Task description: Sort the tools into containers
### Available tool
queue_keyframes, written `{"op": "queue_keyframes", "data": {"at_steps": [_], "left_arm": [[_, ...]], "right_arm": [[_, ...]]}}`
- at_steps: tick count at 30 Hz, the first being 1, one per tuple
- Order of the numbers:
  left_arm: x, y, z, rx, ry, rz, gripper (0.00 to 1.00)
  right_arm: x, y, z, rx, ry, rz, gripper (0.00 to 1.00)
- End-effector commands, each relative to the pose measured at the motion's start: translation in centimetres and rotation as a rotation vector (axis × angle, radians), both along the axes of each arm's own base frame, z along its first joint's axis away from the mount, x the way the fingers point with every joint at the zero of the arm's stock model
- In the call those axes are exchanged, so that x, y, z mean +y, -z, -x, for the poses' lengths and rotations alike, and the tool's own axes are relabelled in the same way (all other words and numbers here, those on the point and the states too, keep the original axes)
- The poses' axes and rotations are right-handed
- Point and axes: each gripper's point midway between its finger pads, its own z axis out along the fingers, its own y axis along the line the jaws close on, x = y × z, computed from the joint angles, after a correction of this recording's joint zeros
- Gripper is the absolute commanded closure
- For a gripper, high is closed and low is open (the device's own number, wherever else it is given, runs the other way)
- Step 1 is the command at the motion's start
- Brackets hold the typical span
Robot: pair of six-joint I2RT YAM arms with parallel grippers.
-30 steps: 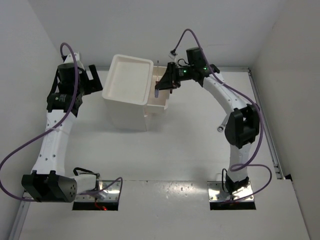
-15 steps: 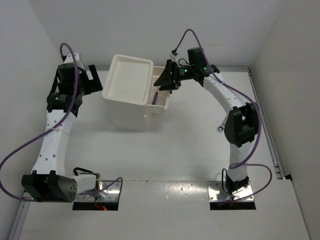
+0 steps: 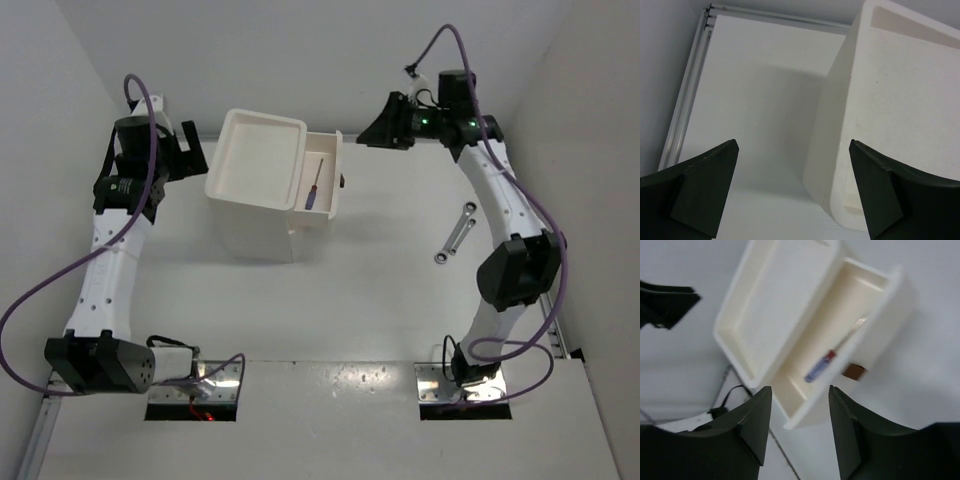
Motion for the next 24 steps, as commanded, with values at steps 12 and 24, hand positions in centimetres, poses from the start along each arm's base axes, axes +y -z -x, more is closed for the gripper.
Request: {"op": "queue_keyframes", "data": {"at_steps": [12, 24], "left_arm": [[-5.4, 2.2, -4.1, 0.099, 0.241, -0.086, 0.13], [-6.8, 5.0, -5.5, 0.196, 0.256, -0.177, 0.61]], "right_arm": [[-6.6, 13.6, 0.8, 0.094, 0.133, 0.461, 0.64], [-4.0, 15.4, -1.4, -0.019, 0.091, 0.624, 0.64]]}}
